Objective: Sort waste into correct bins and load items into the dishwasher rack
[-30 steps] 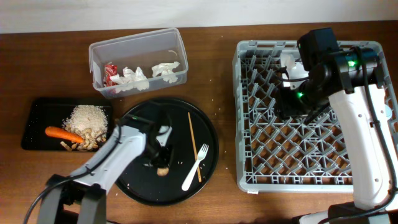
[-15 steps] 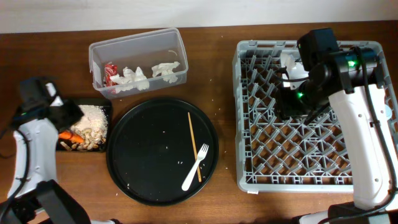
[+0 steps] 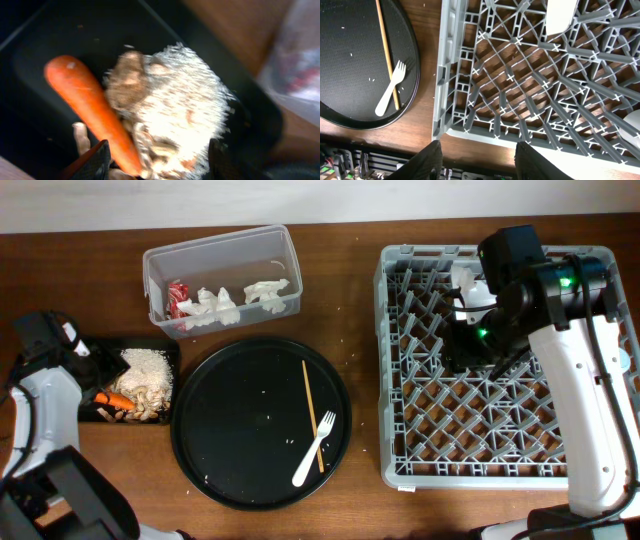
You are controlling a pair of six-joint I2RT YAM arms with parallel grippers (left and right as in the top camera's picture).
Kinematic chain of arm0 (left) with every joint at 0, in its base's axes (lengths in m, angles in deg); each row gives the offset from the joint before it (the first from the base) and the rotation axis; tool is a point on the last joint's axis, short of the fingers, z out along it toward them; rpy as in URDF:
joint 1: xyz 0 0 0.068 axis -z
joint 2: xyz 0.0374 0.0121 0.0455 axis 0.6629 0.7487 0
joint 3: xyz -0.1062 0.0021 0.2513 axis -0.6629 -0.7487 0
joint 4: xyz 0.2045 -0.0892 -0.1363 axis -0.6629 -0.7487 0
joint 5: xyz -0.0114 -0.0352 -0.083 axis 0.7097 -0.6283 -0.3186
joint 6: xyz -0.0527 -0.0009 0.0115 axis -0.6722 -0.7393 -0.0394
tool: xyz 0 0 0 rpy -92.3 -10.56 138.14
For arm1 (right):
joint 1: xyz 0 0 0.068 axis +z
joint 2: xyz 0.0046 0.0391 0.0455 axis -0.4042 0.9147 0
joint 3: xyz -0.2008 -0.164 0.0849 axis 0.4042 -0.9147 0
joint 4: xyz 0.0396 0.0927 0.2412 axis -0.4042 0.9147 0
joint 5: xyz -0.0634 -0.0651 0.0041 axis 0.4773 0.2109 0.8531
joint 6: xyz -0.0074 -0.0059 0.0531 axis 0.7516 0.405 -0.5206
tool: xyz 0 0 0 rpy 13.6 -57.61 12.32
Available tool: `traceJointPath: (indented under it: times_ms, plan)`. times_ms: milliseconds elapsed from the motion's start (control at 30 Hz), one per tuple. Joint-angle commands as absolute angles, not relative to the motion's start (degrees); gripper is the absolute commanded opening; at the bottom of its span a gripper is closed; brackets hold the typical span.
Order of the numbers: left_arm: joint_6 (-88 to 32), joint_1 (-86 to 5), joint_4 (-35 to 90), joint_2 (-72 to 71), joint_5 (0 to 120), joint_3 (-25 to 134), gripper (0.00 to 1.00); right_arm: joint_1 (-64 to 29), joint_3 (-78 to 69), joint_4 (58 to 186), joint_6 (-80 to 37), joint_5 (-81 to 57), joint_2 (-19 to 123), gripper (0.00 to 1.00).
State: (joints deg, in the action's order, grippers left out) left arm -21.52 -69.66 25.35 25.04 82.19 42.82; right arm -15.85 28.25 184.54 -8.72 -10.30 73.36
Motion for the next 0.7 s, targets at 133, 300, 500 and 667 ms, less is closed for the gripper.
traceJointPath:
  times_ms: [133, 300, 500, 667]
  plan:
    - [-21.45, -45.99, 14.16, 18.27, 78.84, 44.55, 0.63, -15.59, 28.27, 184.93, -8.57, -10.65, 73.43, 0.51]
    - [-21.48, -25.14, 8.85, 19.62, 78.82, 44.42, 0.69, -15.59, 28.27, 184.91, -8.57, -10.65, 73.43, 0.51]
    - [-22.94, -7.13, 7.38, 29.08, 78.82, 44.33, 0.7, -15.59, 28.27, 184.93, -8.57, -10.67, 73.43, 0.51]
    - [-25.37, -2.65, 6.9, 34.83, 78.38, 43.85, 0.69, -15.59, 28.27, 184.93, -8.59, -10.65, 73.43, 0.51]
